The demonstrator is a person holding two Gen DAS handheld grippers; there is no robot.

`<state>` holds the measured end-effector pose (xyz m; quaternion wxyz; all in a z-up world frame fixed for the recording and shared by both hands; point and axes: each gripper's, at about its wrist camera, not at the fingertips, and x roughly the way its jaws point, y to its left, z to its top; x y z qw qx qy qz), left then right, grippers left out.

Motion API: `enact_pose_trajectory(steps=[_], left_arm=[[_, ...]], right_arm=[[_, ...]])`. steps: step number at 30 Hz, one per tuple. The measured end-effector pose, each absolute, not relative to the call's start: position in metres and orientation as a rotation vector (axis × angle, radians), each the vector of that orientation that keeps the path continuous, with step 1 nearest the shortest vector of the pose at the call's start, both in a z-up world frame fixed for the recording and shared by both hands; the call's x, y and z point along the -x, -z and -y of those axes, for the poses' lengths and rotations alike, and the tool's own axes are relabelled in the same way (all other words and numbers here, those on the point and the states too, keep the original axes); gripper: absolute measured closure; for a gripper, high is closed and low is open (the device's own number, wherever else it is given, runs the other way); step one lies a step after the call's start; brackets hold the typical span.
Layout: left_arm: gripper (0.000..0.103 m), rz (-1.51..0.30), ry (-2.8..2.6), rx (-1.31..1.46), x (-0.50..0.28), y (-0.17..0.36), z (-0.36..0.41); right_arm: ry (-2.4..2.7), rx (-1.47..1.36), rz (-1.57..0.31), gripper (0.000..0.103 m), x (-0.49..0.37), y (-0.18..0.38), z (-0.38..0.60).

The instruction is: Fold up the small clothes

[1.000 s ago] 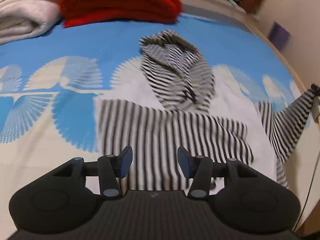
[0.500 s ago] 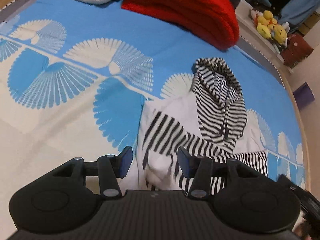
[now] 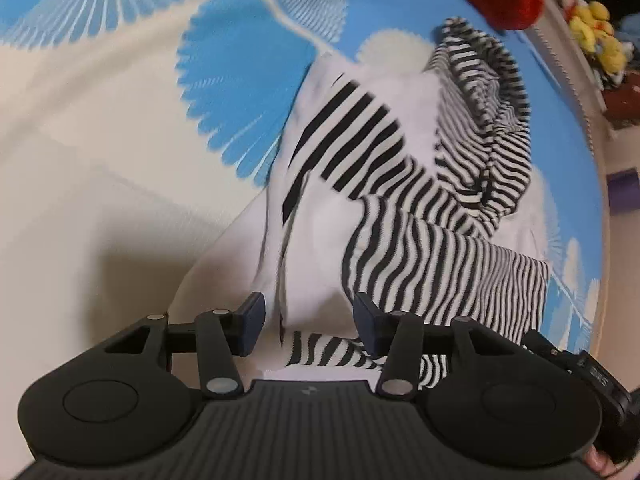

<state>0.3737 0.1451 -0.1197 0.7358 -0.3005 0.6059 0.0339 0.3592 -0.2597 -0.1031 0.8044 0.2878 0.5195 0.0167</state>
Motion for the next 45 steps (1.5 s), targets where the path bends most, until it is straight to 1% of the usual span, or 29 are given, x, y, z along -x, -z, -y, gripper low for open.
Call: enact_pose_trajectory(steps=[1, 3, 4, 6, 8, 9, 11, 14, 16, 17, 18, 19, 20, 22, 24, 28, 30, 32, 36, 41, 45], left_arm=[[0.072, -1.323, -0.072, 0.680, -0.374, 0.122, -0.144], [0.097, -1.300, -0.051, 0.635, -0.378, 0.121, -0.137], [0.097, -1.278, -0.051, 0.561, -0.381, 0.113, -0.130], [0.097, -1.168, -0.039, 0.401, -0.379, 0.079, -0.112], [0.097, -1.053, -0.031, 0.311, -0.370, 0.047, -0.099], [0.097, -1.029, -0.055, 0.292, -0.366, 0.040, -0.098], [0.096, -1.041, -0.133, 0.294, -0.360, 0.043, -0.102], [0.095, -1.152, -0.280, 0.377, -0.359, 0.067, -0.116], [0.095, -1.090, -0.343, 0.301, -0.358, 0.057, -0.111], [0.093, -1.018, -0.346, 0.229, -0.357, 0.045, -0.102], [0.084, -0.968, -0.325, 0.193, -0.357, 0.036, -0.094], [0.078, -0.930, -0.290, 0.178, -0.357, 0.029, -0.088], [0.077, -0.907, -0.252, 0.182, -0.358, 0.026, -0.082], [0.077, -0.927, -0.203, 0.214, -0.362, 0.033, -0.077], [0.077, -1.009, -0.178, 0.231, -0.369, 0.056, -0.074], [0.077, -1.210, -0.167, 0.265, -0.376, 0.116, -0.074], [0.078, -1.256, -0.181, 0.285, -0.377, 0.132, -0.079], [0.078, -1.235, -0.189, 0.274, -0.376, 0.124, -0.077], [0.075, -1.133, -0.156, 0.228, -0.373, 0.098, -0.067], [0.074, -1.160, -0.162, 0.332, -0.371, 0.088, -0.072], [0.073, -1.050, -0.140, 0.258, -0.373, 0.060, -0.060]], right_arm=[[-0.046, -0.595, -1.108, 0.058, -0.358, 0.102, 0.259], [-0.052, -0.562, -1.101, 0.058, -0.359, 0.101, 0.259], [-0.050, -0.545, -1.101, 0.058, -0.358, 0.101, 0.258], [-0.046, -0.533, -1.107, 0.058, -0.360, 0.105, 0.258], [-0.021, -0.537, -1.102, 0.058, -0.360, 0.107, 0.262], [-0.001, -0.535, -1.094, 0.058, -0.359, 0.108, 0.265], [0.054, -0.519, -1.087, 0.058, -0.358, 0.114, 0.270], [0.137, -0.511, -1.127, 0.058, -0.356, 0.131, 0.278], [0.193, -0.513, -1.166, 0.058, -0.354, 0.144, 0.283], [0.222, -0.515, -1.165, 0.058, -0.352, 0.146, 0.285], [0.231, -0.515, -1.157, 0.058, -0.350, 0.146, 0.285], [0.234, -0.510, -1.147, 0.058, -0.349, 0.143, 0.283], [0.232, -0.501, -1.134, 0.058, -0.348, 0.139, 0.281], [0.211, -0.466, -1.102, 0.058, -0.348, 0.132, 0.274], [0.204, -0.429, -1.091, 0.058, -0.350, 0.130, 0.270], [0.252, -0.439, -1.150, 0.058, -0.353, 0.145, 0.276], [0.254, -0.433, -1.149, 0.058, -0.354, 0.143, 0.274], [0.241, -0.427, -1.132, 0.058, -0.355, 0.137, 0.271], [0.232, -0.421, -1.109, 0.058, -0.354, 0.132, 0.274], [0.278, -0.467, -1.147, 0.058, -0.351, 0.142, 0.291], [0.269, -0.436, -1.099, 0.058, -0.349, 0.130, 0.289]])
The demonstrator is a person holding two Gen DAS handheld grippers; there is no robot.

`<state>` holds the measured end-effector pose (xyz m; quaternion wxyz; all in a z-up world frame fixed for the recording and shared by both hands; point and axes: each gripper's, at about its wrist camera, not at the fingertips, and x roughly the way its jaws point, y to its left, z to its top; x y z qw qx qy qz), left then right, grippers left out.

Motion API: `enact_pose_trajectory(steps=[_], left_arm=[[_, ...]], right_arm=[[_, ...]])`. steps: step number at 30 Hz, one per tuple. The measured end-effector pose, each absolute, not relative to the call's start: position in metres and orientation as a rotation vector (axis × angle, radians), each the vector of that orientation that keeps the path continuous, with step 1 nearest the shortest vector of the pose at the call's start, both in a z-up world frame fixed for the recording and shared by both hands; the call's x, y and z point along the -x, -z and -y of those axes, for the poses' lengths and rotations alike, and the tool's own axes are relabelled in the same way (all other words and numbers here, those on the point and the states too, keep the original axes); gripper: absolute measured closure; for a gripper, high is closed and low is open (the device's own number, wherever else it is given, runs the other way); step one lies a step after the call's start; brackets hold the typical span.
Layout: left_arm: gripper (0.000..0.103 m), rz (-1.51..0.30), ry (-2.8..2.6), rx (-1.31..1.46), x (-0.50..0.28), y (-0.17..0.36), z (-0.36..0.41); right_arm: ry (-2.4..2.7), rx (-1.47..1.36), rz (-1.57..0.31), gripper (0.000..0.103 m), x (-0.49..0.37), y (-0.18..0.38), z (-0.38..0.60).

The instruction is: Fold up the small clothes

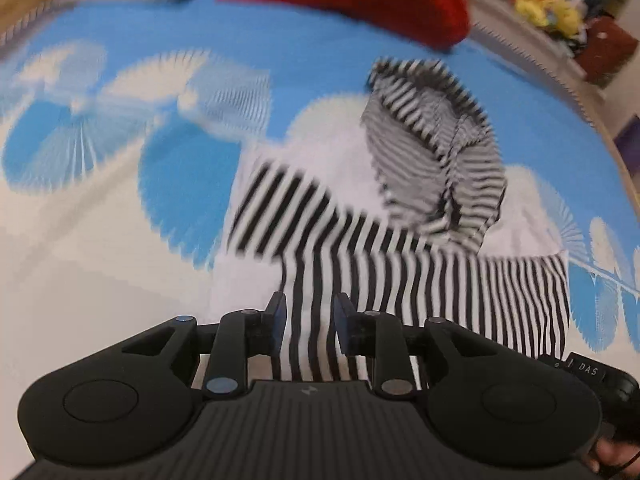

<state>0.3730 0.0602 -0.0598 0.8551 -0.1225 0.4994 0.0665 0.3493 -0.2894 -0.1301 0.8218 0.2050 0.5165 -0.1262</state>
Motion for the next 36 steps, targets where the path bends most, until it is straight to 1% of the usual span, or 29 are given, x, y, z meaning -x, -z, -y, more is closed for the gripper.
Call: enact_pose_trajectory(steps=[1, 3, 7, 12, 15, 17, 24, 27, 32, 36], left_arm=[[0.072, -1.031, -0.141, 0.239, -0.373, 0.056, -0.058], [0.071, -1.016, -0.150, 0.221, -0.374, 0.052, -0.057], [0.071, -1.021, -0.133, 0.249, -0.377, 0.045, -0.057], [0.071, -0.973, -0.117, 0.204, -0.377, 0.032, -0.052], [0.070, -0.964, -0.117, 0.182, -0.378, 0.032, -0.051], [0.070, -0.972, -0.118, 0.184, -0.379, 0.034, -0.052], [0.070, -0.960, -0.120, 0.172, -0.380, 0.032, -0.054], [0.068, -0.956, -0.126, 0.164, -0.380, 0.032, -0.054], [0.067, -0.954, -0.135, 0.151, -0.381, 0.035, -0.054], [0.067, -0.949, -0.136, 0.148, -0.381, 0.035, -0.053]], right_arm=[[0.266, -0.421, -1.084, 0.057, -0.350, 0.127, 0.289], [0.267, -0.403, -1.076, 0.057, -0.351, 0.125, 0.290], [0.303, -0.459, -1.149, 0.056, -0.351, 0.142, 0.300], [0.282, -0.414, -1.107, 0.055, -0.351, 0.133, 0.293], [0.291, -0.509, -1.148, 0.054, -0.351, 0.143, 0.301], [0.301, -0.508, -1.138, 0.054, -0.351, 0.141, 0.300], [0.253, -0.314, -0.968, 0.054, -0.354, 0.103, 0.280], [0.235, -0.250, -0.912, 0.054, -0.356, 0.092, 0.276], [0.132, -0.224, -0.821, 0.054, -0.354, 0.076, 0.270], [0.020, -0.262, -0.755, 0.053, -0.352, 0.063, 0.264]])
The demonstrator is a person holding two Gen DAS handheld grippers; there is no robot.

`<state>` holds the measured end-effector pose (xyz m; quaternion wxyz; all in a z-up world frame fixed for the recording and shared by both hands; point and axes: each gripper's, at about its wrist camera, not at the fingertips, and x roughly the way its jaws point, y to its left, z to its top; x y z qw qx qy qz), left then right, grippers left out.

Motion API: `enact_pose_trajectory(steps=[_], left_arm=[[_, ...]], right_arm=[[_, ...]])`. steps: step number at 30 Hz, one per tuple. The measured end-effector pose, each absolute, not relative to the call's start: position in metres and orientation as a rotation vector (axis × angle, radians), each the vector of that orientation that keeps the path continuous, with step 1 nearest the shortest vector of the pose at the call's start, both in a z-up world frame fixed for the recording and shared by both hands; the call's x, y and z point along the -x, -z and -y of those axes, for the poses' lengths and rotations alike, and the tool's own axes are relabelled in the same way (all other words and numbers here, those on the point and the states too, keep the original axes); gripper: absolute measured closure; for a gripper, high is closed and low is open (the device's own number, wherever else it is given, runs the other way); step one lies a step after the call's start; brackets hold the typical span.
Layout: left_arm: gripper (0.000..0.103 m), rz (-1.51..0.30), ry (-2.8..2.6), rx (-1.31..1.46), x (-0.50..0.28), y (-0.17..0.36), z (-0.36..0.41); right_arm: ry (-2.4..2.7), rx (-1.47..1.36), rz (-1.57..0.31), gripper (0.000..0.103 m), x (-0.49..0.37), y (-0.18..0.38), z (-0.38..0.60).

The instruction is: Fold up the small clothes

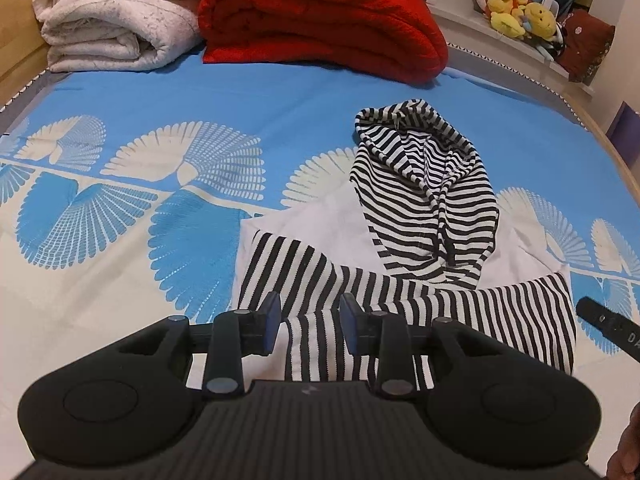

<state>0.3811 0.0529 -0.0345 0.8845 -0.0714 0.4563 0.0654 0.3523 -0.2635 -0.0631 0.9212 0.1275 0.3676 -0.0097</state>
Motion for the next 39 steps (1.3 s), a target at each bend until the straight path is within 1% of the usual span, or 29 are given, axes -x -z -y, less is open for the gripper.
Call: enact_pose_trajectory(steps=[7, 18, 20, 21, 22, 26, 28, 29, 36, 38, 39], left_arm=[[0.067, -0.928, -0.145, 0.129, -0.383, 0.032, -0.049], [0.067, -0.882, -0.182, 0.094, -0.389, 0.029, -0.041], [0.062, -0.879, -0.182, 0.096, -0.390, 0.028, -0.040], [0.054, -0.874, -0.183, 0.099, -0.390, 0.028, -0.040], [0.049, -0.866, -0.186, 0.100, -0.389, 0.027, -0.040], [0.046, -0.819, -0.190, 0.093, -0.387, 0.023, -0.038], [0.039, -0.796, -0.196, 0.092, -0.386, 0.022, -0.038], [0.039, -0.785, -0.197, 0.087, -0.386, 0.022, -0.037], [0.039, -0.806, -0.187, 0.127, -0.393, 0.031, -0.056], [0.042, -0.829, -0.152, 0.156, -0.395, 0.036, -0.068], [0.046, -0.833, -0.138, 0.154, -0.396, 0.038, -0.072]], right_arm=[[-0.026, -0.150, -0.705, 0.052, -0.349, 0.055, 0.246], [-0.019, -0.115, -0.708, 0.052, -0.348, 0.053, 0.247], [-0.018, -0.139, -0.718, 0.052, -0.349, 0.053, 0.251], [-0.016, -0.141, -0.717, 0.052, -0.350, 0.053, 0.252], [-0.013, -0.140, -0.714, 0.052, -0.349, 0.052, 0.253], [-0.002, -0.139, -0.708, 0.052, -0.350, 0.050, 0.255], [0.008, -0.148, -0.716, 0.052, -0.352, 0.049, 0.256], [0.009, -0.156, -0.716, 0.052, -0.353, 0.047, 0.257], [0.043, -0.099, -0.690, 0.052, -0.354, 0.034, 0.264], [0.051, -0.089, -0.722, 0.052, -0.356, 0.035, 0.270], [0.051, -0.091, -0.735, 0.052, -0.357, 0.035, 0.273]])
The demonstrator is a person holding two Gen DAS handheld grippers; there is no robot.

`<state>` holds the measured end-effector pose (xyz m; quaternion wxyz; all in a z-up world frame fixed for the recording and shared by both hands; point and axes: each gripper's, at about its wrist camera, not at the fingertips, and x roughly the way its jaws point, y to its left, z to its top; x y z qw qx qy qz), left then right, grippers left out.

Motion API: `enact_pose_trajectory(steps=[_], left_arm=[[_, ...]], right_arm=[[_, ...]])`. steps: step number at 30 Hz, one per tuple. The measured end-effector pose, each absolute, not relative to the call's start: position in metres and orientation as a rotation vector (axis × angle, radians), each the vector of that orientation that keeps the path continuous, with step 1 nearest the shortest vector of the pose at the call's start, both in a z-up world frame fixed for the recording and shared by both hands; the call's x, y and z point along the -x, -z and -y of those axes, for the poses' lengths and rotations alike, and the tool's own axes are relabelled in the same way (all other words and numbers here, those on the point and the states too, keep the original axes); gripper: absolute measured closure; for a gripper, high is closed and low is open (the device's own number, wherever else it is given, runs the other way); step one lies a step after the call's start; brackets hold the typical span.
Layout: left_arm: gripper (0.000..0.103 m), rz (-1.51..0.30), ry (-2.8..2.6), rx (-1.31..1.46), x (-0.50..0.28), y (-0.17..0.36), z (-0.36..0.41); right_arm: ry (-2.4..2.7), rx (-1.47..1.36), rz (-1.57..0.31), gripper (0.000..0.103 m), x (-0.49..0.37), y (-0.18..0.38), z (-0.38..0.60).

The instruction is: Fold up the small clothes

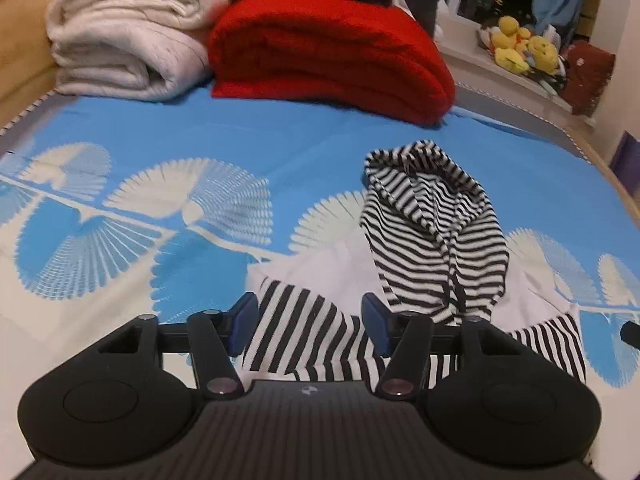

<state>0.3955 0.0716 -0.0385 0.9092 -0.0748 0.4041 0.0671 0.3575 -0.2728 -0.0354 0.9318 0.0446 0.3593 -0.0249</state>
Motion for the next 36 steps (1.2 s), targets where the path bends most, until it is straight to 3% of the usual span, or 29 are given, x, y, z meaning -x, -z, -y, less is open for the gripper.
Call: enact_pose_trajectory(steps=[3, 5, 6, 7, 10, 16, 28, 31, 32, 33, 34, 36], left_arm=[[0.058, -0.827, -0.132, 0.135, -0.396, 0.046, -0.081], [0.072, -0.833, -0.127, 0.163, -0.398, 0.051, -0.086], [0.082, -0.834, -0.120, 0.166, -0.399, 0.052, -0.085], [0.085, -0.828, -0.111, 0.160, -0.399, 0.052, -0.084], [0.090, -0.810, -0.077, 0.123, -0.401, 0.050, -0.076], [0.090, -0.811, -0.044, 0.112, -0.459, 0.050, -0.065], [0.090, -0.830, -0.002, 0.181, -0.690, 0.087, -0.055], [0.083, -0.849, 0.000, 0.228, -0.740, 0.104, -0.054], [0.078, -0.858, -0.014, 0.227, -0.754, 0.109, -0.054], [0.062, -0.875, -0.024, 0.222, -0.766, 0.115, -0.052], [0.057, -0.902, -0.022, 0.221, -0.777, 0.122, -0.050], [0.056, -0.944, 0.004, 0.206, -0.795, 0.134, -0.044]], right_arm=[[0.042, -0.105, -0.763, 0.053, -0.358, 0.034, 0.283], [0.044, -0.106, -0.763, 0.053, -0.359, 0.032, 0.289], [0.047, -0.109, -0.763, 0.058, -0.360, 0.031, 0.292], [0.051, -0.118, -0.761, 0.069, -0.361, 0.030, 0.295], [0.096, -0.167, -0.741, 0.078, -0.362, 0.026, 0.307], [0.102, -0.188, -0.771, 0.078, -0.365, 0.025, 0.324], [0.233, -0.237, -0.810, 0.078, -0.360, 0.036, 0.381], [0.242, -0.262, -0.820, 0.078, -0.361, 0.040, 0.389], [0.239, -0.262, -0.821, 0.078, -0.361, 0.041, 0.390], [0.237, -0.256, -0.823, 0.078, -0.362, 0.042, 0.390], [0.236, -0.251, -0.825, 0.078, -0.362, 0.043, 0.390], [0.250, -0.255, -0.835, 0.078, -0.365, 0.048, 0.391]])
